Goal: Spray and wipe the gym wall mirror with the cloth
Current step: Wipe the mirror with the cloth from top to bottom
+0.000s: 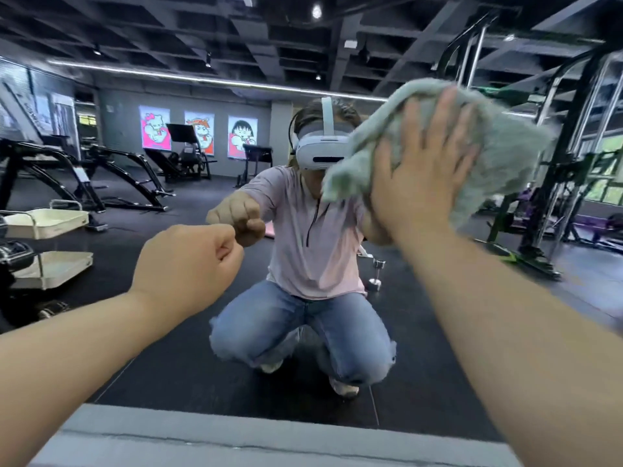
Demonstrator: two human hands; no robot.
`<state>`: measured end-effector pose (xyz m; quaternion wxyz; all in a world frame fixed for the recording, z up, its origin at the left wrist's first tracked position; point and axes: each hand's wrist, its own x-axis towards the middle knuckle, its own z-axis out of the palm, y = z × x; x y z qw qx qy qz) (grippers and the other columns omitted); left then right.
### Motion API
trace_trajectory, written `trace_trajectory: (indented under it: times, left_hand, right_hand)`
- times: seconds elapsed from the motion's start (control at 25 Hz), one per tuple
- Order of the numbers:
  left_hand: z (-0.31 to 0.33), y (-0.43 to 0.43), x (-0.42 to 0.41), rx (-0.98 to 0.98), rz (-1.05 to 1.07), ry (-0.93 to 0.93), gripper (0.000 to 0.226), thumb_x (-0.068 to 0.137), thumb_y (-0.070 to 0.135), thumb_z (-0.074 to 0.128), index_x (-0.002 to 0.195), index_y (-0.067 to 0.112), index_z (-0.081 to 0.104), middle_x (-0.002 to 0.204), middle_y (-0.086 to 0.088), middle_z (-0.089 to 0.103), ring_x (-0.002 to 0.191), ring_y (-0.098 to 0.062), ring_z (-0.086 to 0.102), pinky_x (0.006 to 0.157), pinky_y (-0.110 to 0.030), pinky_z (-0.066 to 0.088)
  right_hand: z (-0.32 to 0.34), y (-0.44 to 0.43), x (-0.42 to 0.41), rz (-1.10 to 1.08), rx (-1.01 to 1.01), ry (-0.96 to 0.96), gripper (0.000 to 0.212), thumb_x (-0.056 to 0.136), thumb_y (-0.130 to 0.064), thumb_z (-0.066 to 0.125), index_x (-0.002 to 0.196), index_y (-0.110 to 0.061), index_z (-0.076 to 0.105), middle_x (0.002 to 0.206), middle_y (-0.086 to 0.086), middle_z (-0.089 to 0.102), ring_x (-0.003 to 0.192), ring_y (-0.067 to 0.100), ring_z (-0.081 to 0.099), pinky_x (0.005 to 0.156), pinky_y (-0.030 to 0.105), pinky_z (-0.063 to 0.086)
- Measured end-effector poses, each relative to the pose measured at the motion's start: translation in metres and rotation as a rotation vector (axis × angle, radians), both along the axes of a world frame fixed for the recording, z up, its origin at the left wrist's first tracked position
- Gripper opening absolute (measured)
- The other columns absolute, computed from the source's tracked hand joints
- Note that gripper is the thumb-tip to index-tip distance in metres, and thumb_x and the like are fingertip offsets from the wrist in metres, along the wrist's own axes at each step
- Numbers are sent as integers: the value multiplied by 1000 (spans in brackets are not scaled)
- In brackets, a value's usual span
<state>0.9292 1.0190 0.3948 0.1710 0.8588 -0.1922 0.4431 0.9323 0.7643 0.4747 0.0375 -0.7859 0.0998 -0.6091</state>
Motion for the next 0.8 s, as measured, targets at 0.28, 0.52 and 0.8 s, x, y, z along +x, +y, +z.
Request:
trace_trajectory:
  times: [0.28, 0.52, 0.8]
  left_hand:
    - [-27, -53, -3, 140, -151, -29, 32, 76, 35, 35, 55, 28, 11, 41, 6, 17, 40, -23, 20, 45, -22, 19]
    - [4, -110, -14, 94, -251, -114, 38, 78, 31, 41, 54, 29, 11, 42, 11, 15, 41, -24, 21, 48, -17, 14]
    - [-62, -102, -16, 240, -266, -4, 34, 78, 35, 37, 56, 28, 12, 44, 8, 13, 40, -17, 18, 45, -21, 14]
  right_hand:
    - [-189, -9, -13, 427, -627, 528, 56, 94, -40, 38, 149, -39, 29, 163, -9, 7, 150, 18, -4, 113, 51, 28]
    - [-12, -99, -44, -3, 93, 90, 62, 100, -47, 25, 155, -31, 1, 162, 2, -12, 148, 26, -16, 118, 50, -11]
    - [-262, -46, -45, 196, -363, 397, 53, 91, -43, 39, 143, -35, 37, 162, -7, 3, 149, 20, -10, 117, 46, 4]
